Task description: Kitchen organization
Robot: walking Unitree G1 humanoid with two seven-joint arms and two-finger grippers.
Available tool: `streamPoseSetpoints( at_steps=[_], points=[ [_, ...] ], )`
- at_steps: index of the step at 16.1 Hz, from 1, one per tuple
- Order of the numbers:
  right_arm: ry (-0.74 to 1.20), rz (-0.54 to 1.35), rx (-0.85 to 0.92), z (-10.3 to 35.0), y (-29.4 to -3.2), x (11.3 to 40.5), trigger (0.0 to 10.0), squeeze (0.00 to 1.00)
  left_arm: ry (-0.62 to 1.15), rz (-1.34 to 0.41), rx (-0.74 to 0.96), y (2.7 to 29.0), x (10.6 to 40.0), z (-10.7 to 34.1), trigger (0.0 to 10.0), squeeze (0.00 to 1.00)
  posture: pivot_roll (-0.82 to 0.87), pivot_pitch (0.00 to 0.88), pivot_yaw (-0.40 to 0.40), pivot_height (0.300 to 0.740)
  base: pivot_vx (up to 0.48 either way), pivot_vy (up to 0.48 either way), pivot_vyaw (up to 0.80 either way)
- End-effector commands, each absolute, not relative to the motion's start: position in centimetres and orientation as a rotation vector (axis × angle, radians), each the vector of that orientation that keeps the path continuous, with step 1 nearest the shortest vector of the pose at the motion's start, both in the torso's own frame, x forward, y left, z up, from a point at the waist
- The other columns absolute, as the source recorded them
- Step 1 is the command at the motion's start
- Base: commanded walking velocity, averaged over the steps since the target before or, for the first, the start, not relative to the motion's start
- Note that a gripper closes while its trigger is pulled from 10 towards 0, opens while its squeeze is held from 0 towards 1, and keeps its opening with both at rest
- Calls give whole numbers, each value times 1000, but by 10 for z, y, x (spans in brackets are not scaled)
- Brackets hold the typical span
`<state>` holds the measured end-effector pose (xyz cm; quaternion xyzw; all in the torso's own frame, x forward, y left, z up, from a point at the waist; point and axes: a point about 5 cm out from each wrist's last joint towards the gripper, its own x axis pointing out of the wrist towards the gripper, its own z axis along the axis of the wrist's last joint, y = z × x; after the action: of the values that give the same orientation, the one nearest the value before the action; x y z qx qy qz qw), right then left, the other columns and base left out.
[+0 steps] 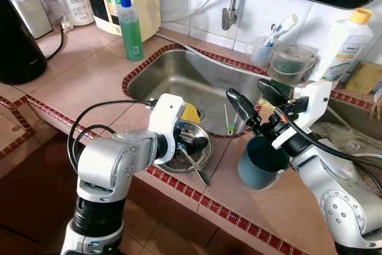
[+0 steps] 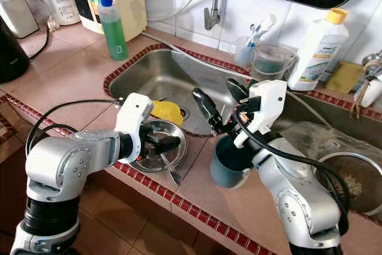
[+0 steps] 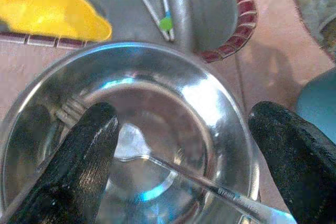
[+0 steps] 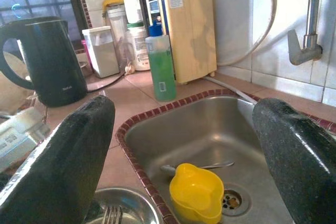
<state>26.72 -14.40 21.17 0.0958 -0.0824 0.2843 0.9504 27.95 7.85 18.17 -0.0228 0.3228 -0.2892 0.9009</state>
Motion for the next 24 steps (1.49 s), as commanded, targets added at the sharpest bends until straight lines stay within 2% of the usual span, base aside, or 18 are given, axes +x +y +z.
streamPoseSetpoints(
  at_steps=[1, 5, 15, 20, 24],
  points=[
    [-159, 572, 189, 213, -146, 264, 10000, 0, 705, -553, -36, 82, 277, 180, 10000, 0, -92, 38, -7, 740, 0, 0, 0],
    [-102, 624, 150, 210, -151, 246, 10000, 0, 765, -529, -35, 82, 268, 172, 10000, 0, -93, 36, -9, 740, 0, 0, 0],
    [-9, 681, 113, 213, -164, 212, 10000, 0, 754, -492, -83, 72, 269, 175, 10000, 0, -121, 50, 12, 740, 0, 0, 0],
    [-10, 668, 126, 218, -165, 205, 10000, 0, 787, -350, -155, 76, 271, 167, 10000, 0, -138, 61, 18, 740, 0, 0, 0],
    [-12, 657, 124, 222, -168, 203, 10000, 0, 823, -340, -128, 75, 263, 157, 10000, 0, -138, 72, 12, 740, 0, 0, 0]
  ],
)
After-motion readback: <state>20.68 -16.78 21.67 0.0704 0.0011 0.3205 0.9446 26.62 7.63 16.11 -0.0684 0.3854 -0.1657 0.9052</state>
